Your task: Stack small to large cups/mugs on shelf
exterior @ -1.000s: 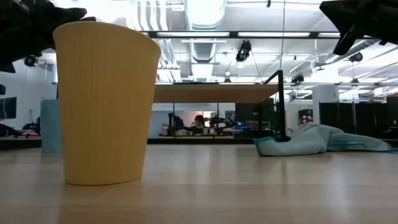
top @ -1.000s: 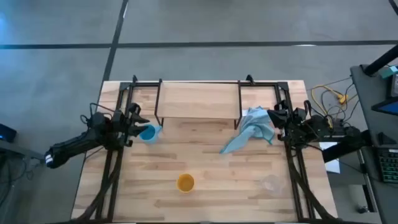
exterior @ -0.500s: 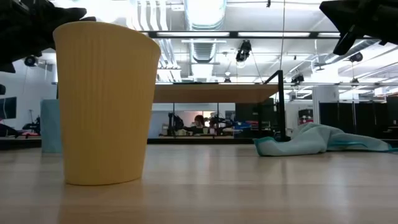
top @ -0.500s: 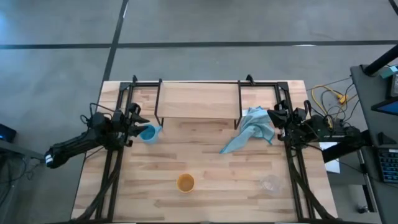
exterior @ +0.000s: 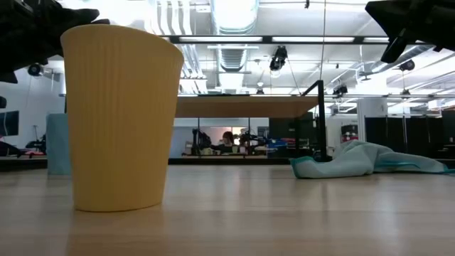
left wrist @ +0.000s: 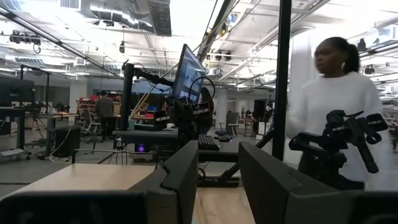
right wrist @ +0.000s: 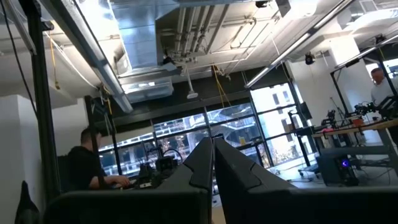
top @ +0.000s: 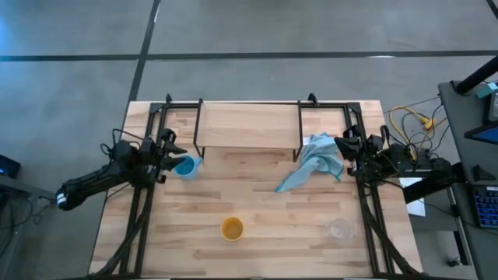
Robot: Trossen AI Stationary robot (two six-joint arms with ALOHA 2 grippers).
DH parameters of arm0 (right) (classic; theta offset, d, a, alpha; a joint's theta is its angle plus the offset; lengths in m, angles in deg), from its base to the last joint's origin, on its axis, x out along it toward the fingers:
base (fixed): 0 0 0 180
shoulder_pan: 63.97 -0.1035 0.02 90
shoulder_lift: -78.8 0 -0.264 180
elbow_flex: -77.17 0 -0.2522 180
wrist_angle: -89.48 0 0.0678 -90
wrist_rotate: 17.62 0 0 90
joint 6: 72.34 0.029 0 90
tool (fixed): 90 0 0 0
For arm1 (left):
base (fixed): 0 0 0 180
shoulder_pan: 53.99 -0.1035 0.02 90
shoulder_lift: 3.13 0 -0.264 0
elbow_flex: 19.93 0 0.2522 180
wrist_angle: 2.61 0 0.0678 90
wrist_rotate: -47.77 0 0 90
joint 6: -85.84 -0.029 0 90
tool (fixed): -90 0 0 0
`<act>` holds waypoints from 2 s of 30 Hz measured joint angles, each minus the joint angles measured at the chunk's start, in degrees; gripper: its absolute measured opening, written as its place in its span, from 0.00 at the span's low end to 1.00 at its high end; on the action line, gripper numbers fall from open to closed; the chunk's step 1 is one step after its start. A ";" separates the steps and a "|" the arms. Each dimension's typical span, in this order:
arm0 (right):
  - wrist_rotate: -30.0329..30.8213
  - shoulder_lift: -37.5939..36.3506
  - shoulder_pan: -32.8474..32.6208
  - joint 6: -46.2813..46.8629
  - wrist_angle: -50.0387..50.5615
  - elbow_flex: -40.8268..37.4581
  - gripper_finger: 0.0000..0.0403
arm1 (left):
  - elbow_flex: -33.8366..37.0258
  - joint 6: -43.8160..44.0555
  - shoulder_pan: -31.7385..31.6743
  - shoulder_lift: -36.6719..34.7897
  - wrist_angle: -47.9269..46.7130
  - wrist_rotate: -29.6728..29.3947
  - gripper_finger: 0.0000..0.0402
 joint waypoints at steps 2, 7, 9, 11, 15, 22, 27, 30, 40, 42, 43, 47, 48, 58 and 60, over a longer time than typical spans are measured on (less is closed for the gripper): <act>-0.01 0.00 -0.01 0.00 0.00 -0.01 0.02 | 0.00 0.02 0.01 0.03 -0.02 0.01 0.26; -0.02 0.00 -0.02 0.00 0.00 -0.01 0.02 | -0.01 0.01 0.00 0.04 -0.02 0.00 0.26; 0.00 0.01 0.00 0.00 0.00 -0.01 0.02 | -0.01 0.01 0.02 0.03 0.00 0.00 0.26; -0.01 0.00 0.00 0.00 0.00 -0.01 0.02 | 0.00 0.02 0.02 0.03 -0.02 0.02 0.26; -0.02 0.00 -0.02 0.00 0.00 -0.01 0.02 | -0.02 0.01 0.00 0.05 0.00 0.00 0.26; 0.00 0.00 -0.02 0.00 0.00 0.01 0.02 | 0.00 0.02 0.00 0.03 -0.02 0.00 0.26; 0.00 0.00 -0.01 0.00 0.00 -0.01 0.02 | -0.01 0.01 0.00 0.00 0.00 0.00 0.26; 0.00 0.00 0.00 0.00 -0.02 -0.01 0.02 | -0.02 0.01 0.01 0.05 0.00 0.02 0.26; 0.00 0.00 0.00 0.00 -0.04 -0.01 0.02 | -0.02 -0.36 0.02 0.03 -0.02 -0.01 0.26; -0.02 0.00 0.00 0.32 -0.04 -0.01 0.02 | 0.00 -0.42 -0.02 0.00 0.01 -0.59 0.26; -0.01 0.00 -0.02 1.42 -0.04 -0.01 0.02 | -0.02 -0.31 -0.02 0.00 0.02 -0.77 0.26; -0.02 0.00 0.00 9.84 -0.13 -0.01 0.02 | -0.02 -0.03 -0.02 0.05 0.01 -0.76 0.26; -0.02 0.02 -0.02 11.76 -0.13 -0.01 0.02 | -0.01 -0.03 -0.02 0.05 0.01 -0.77 0.26; -0.01 0.05 -0.02 15.47 -0.16 0.00 0.02 | -0.01 4.62 -0.03 0.05 0.25 -6.04 0.26; 0.00 0.51 -0.02 15.52 -0.29 0.07 0.02 | -0.28 10.72 -0.05 0.05 -0.19 -8.01 0.26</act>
